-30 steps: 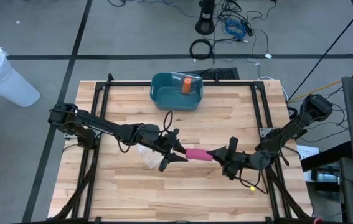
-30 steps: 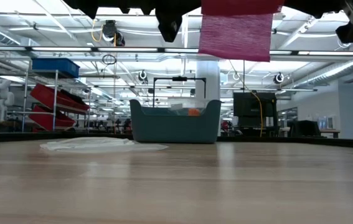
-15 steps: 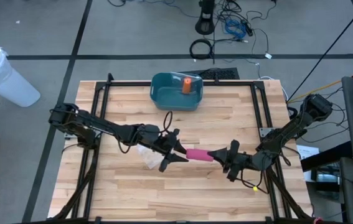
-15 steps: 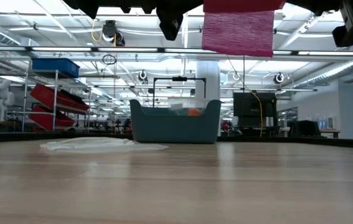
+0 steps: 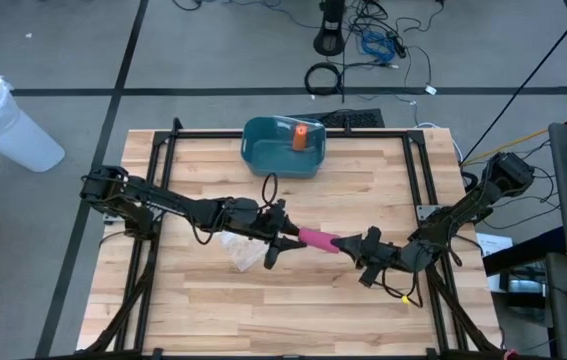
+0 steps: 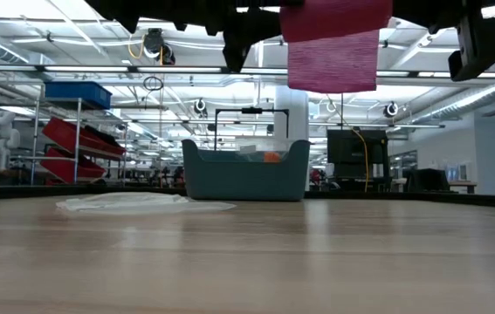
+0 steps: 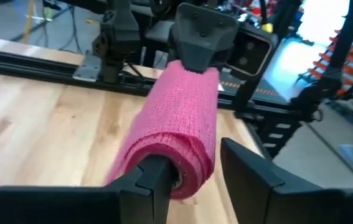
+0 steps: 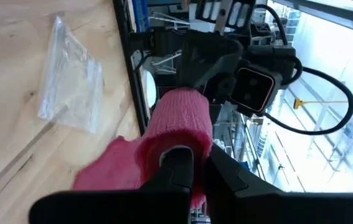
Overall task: Roll bandage
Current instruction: Roll the pink bandage
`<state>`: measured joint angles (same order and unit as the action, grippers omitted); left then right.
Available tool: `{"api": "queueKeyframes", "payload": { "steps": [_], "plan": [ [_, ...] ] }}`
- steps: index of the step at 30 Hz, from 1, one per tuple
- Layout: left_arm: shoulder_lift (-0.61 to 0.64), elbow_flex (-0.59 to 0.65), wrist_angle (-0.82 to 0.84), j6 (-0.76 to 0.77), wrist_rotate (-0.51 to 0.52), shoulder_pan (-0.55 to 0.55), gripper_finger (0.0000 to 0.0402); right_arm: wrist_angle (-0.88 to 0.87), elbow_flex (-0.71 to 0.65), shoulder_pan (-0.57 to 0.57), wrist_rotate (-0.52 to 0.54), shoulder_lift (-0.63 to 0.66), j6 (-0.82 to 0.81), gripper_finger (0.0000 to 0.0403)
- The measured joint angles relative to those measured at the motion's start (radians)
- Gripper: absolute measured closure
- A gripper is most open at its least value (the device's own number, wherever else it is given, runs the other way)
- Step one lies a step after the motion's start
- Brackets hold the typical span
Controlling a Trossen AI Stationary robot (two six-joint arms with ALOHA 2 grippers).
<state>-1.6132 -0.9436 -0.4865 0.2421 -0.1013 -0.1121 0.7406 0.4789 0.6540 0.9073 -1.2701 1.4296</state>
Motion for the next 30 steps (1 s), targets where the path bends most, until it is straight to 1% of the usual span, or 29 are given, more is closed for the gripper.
{"api": "queueKeyframes", "payload": {
  "steps": [3,6,9,12,16,18,23,27,30],
  "plan": [
    [-0.001,0.000,0.006,-0.047,0.018,0.001,0.0278,0.018,0.000,-0.001,-0.001,0.000,-0.025,0.0395],
    [-0.001,0.000,0.005,-0.092,0.017,-0.001,0.0308,0.041,0.000,-0.002,-0.011,0.001,-0.060,0.0389],
    [-0.001,0.000,0.003,-0.101,-0.009,-0.001,0.0344,0.042,0.000,-0.003,-0.020,0.001,-0.062,0.0371],
    [-0.001,0.000,0.003,-0.113,-0.031,-0.002,0.0372,0.042,0.000,-0.003,-0.022,0.001,-0.064,0.0346],
    [-0.001,0.000,0.003,-0.122,-0.030,-0.009,0.0380,0.042,0.000,-0.004,-0.020,0.001,-0.109,0.0320],
    [-0.001,0.000,0.003,-0.133,-0.027,-0.009,0.0377,0.044,0.000,-0.004,0.009,0.001,-0.196,0.0311],
    [-0.003,-0.004,-0.003,-0.223,0.017,-0.015,0.0374,0.039,0.001,0.024,0.179,0.001,-0.485,0.0301],
    [-0.003,-0.005,0.000,-0.301,0.065,-0.027,0.0373,0.041,0.002,0.063,0.217,0.001,-0.594,0.0301],
    [-0.003,-0.005,-0.001,-0.329,0.079,-0.031,0.0373,0.034,0.002,0.092,0.246,0.010,-0.747,0.0302]
  ]
}}
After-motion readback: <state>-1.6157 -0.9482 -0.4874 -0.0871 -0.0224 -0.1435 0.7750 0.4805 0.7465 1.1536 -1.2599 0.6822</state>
